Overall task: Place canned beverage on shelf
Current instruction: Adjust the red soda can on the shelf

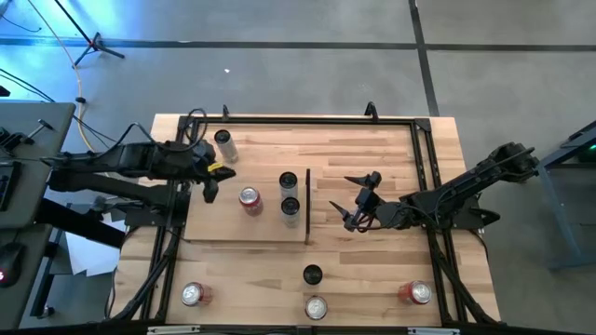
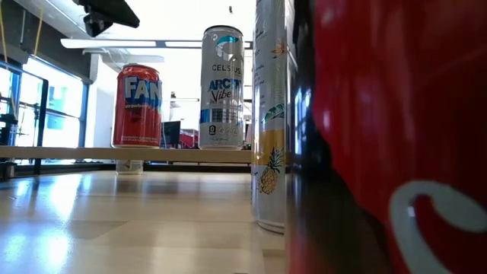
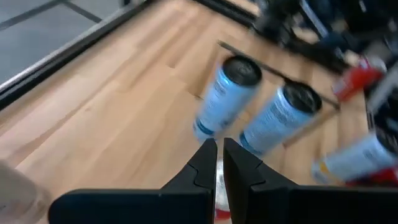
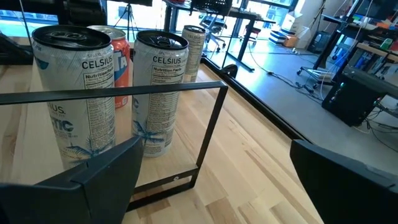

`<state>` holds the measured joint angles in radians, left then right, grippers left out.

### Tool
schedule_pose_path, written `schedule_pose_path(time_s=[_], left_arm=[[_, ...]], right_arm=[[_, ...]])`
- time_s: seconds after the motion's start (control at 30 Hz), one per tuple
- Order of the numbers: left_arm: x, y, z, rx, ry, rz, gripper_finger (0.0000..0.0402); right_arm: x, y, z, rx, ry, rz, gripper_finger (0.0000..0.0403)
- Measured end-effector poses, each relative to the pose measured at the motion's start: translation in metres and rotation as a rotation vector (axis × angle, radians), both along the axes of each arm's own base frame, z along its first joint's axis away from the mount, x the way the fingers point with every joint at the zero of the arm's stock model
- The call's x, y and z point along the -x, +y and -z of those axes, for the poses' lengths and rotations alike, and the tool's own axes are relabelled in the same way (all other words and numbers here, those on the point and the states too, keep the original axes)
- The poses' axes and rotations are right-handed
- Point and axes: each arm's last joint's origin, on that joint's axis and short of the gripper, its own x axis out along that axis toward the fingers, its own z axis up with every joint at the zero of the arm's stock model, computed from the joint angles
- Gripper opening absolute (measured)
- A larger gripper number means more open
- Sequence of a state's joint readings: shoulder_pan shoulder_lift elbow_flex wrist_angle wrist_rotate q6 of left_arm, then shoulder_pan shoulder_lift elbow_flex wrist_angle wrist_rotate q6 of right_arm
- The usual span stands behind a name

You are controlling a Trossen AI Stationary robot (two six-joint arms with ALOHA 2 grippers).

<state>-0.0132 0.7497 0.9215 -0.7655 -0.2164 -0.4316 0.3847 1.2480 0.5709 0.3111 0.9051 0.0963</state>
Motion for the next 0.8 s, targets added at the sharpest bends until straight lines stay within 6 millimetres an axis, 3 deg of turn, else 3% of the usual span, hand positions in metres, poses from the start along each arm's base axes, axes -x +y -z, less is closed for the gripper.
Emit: schedule_pose_path(time_s=[0.2,0.5,0.8], left_arm=[[-0.012,-0.001,0.003,-0.057,0.026,0.079,0.0008],[-0.032,-0.005,0.016,0.029,0.114,0.187,0.0007],[-0.046,-0.008,0.027,0.247,0.176,0.197,0.0015]], right_arm=[[0.0,0.0,0.0,0.008,0.005,-0.002,0.0393],[0.0,0.0,0.0,0.007,0.004,-0.002,0.0393],[0.0,0.0,0.0,0.008,0.005,-0.002,0.0393]])
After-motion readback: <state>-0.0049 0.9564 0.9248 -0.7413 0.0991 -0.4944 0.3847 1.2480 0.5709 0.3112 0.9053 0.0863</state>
